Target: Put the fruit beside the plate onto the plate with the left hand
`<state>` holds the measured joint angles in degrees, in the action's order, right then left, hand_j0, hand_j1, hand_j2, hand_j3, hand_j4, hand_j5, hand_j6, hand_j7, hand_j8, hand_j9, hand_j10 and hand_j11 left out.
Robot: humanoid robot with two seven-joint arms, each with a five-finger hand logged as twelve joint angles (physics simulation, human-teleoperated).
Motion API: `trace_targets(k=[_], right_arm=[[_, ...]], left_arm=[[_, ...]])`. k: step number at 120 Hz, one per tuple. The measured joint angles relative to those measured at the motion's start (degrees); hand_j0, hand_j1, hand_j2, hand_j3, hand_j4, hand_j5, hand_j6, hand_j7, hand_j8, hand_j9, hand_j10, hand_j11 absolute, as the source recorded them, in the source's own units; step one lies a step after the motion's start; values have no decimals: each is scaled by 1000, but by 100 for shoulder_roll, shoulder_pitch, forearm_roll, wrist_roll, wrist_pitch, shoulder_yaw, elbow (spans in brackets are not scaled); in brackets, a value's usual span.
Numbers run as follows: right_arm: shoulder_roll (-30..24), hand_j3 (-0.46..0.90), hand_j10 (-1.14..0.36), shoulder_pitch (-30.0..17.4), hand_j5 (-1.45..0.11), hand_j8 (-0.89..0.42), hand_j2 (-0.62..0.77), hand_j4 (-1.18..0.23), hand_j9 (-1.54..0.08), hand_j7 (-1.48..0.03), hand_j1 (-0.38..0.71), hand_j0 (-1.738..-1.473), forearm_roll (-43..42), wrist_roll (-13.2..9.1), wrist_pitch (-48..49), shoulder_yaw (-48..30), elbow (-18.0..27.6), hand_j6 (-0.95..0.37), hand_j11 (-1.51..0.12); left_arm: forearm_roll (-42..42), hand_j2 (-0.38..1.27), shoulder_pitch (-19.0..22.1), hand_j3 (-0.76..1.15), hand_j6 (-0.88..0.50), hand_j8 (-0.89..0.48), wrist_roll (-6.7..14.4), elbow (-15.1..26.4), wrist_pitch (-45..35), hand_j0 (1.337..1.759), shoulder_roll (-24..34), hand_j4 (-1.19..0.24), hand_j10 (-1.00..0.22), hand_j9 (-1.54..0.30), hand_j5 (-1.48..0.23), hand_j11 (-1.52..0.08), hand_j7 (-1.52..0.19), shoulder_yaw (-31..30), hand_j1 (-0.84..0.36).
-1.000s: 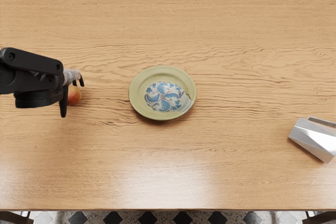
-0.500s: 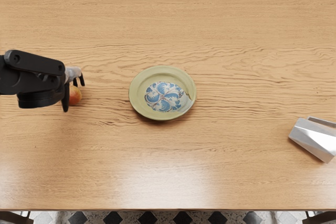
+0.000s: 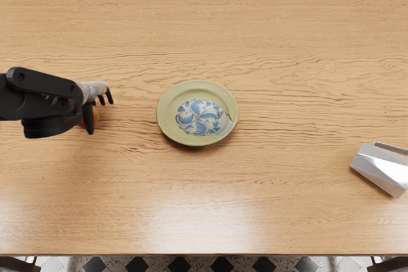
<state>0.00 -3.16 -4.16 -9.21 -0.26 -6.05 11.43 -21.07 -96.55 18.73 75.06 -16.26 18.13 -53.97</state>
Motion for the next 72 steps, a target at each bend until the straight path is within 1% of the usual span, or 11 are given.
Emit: trace_targets(k=[14,30,44,72], right_arm=[[0,0,-26,0,-34,-26,-5,-26,-34,-34,-318,-1658,0,1,0,0,0,-26,-34],[0,0,-26,0,-33,-26,-5,-26,-33,-33,-318,-1658,0,1,0,0,0,-26,-33],[0,0,-26,0,-33,-26,-5,-26,-33,-33,-318,-1658,-1,1,0,1,0,-26,-33],[0,0,-26,0,-34,-26,-5,-26,-34,-34,-318,-1658,1,-1,0,-1,0,-26,-34]], left_arm=[[5,72,-4,0,-359,-359,-104,5,-3,1658,125,-359,-358,-466,-466,-466,-466,-48,-80],[7,72,-57,0,-359,-359,-159,57,0,1658,251,-359,-359,-466,-466,-466,-466,-103,-80],[8,72,-83,0,-359,-359,-248,119,0,1658,353,-359,-359,-466,-466,-466,-466,-139,-81],[8,72,-92,0,-359,-358,-305,263,1,1658,481,-358,-358,-465,-465,-465,-465,-156,-80]])
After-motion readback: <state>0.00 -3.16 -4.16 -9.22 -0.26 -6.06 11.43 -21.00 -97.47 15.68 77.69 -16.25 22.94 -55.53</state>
